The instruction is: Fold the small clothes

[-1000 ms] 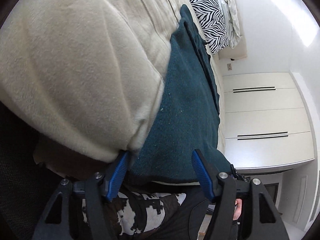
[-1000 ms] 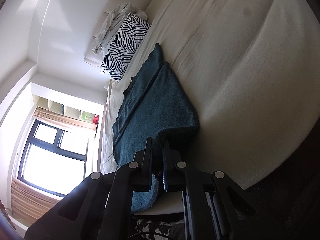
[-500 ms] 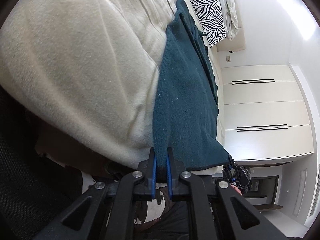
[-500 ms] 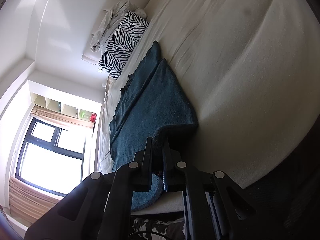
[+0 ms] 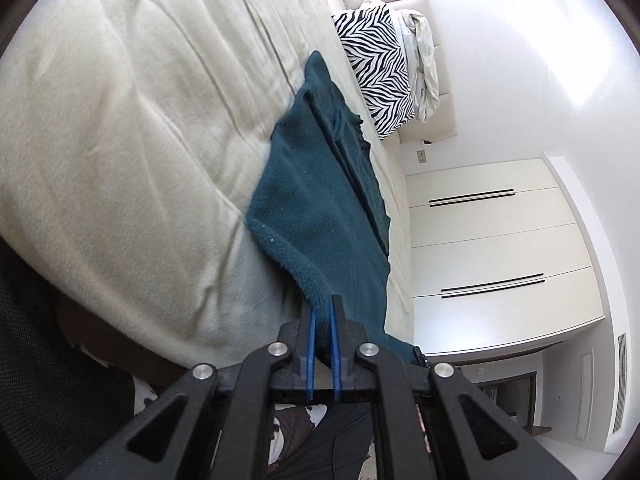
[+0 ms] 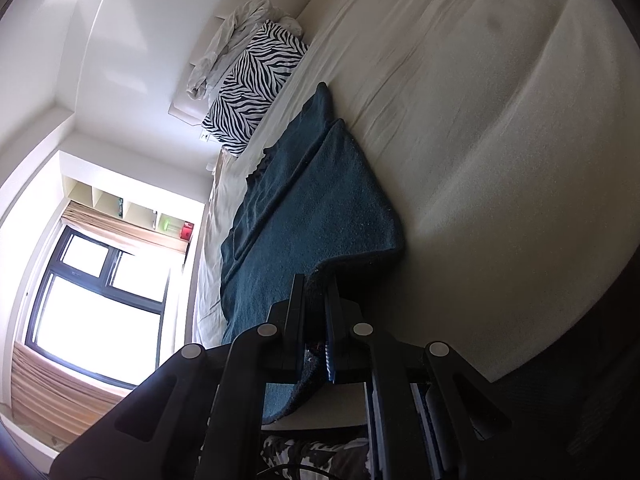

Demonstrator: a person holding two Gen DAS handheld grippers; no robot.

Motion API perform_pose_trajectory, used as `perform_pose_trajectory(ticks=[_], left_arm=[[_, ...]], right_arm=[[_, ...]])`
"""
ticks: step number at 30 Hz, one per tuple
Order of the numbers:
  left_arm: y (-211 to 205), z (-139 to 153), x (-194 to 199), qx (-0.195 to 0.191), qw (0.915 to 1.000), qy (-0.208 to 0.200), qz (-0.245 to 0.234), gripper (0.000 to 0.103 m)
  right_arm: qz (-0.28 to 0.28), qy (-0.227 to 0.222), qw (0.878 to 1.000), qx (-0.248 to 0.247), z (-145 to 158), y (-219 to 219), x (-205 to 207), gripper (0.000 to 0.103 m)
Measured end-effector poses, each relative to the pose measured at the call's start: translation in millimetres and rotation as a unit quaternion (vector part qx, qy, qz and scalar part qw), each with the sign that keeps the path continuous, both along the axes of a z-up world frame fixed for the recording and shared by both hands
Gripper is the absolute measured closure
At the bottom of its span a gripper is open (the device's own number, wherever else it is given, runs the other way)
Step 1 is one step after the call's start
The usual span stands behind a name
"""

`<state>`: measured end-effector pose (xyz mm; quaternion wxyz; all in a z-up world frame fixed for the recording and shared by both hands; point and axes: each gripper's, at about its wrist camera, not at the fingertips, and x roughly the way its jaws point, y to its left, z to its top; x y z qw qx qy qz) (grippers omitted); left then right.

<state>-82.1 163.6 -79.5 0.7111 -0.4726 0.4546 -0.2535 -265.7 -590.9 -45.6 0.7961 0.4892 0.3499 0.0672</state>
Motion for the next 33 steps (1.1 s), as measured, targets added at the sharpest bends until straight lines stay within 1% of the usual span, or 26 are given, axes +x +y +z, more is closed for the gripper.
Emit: perform_pose_trajectory(ticks=[2,6,9,13,18,21,24,26,30,33], left_arm=[[-1,14,11,-0.011,0.9998,-0.016,0.004,0.096],[-9,41,38,-0.017,0.9985,-0.051,0.011,0.096],[-14,54,66,-0.028,0.9974,-0.065,0.017,0.096],[-18,69,103,-0.020,0.9959,-0.083,0.029,0.096],[-20,71,155,-0.022,0.9952,-0.082,0.048,0.096],[-23,72,188,-0.013,0.9949,-0.083,0.056,0.096],[-28,70,221,-0.010,0.9952,-0.078,0.057,0.096],[-32,67,243,-0.002,0.9956,-0.075,0.056,0.096],[-41,56,282,0.019,0.9961,-0.065,0.056,0.096],[-44,46,310,0.024,0.9965,-0.055,0.059,0.096]], right_arm=[[-0.009,-0.008,1.000,0.003,5,-2,1,0.096],[-0.015,-0.031,0.999,0.000,20,-6,13,0.096],[-0.012,-0.045,0.999,-0.006,32,-6,32,0.096],[-0.004,-0.065,0.998,-0.023,53,-4,68,0.096],[-0.012,-0.076,0.997,-0.029,65,-11,122,0.096],[-0.021,-0.080,0.996,-0.021,67,-18,157,0.096],[-0.028,-0.077,0.997,-0.017,67,-23,194,0.096],[-0.030,-0.070,0.997,-0.024,67,-23,220,0.096],[-0.033,-0.054,0.997,-0.034,57,-24,271,0.096],[-0.042,-0.034,0.998,-0.033,39,-26,307,0.096]])
